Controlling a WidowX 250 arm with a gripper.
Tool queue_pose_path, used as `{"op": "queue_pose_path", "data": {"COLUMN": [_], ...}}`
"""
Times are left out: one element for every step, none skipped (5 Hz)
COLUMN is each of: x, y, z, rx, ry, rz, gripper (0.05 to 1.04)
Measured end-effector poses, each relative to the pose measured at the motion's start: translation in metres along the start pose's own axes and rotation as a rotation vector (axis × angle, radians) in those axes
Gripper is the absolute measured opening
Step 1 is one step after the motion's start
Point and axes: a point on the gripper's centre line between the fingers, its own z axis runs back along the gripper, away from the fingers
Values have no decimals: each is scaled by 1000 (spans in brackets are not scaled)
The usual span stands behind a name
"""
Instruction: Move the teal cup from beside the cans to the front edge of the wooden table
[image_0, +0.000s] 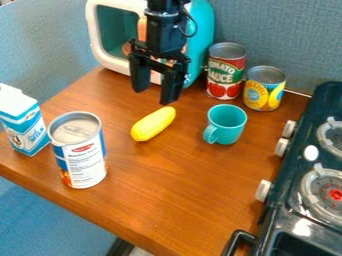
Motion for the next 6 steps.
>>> {"op": "queue_pose_path", "data": {"x": [17,37,51,61,64,66], "y": [-1,0,-7,-27,-42,-44], "z": [3,1,-1,-8,-19,-34], "rx": [-27,-45,-46,-32,-65,-86], "ry": [-14,-34,-33,-18,-4,36], "rz": [15,1,-32,-94,-161,-173], "gripper": [1001,1001,1001,1001,1001,1001]}}
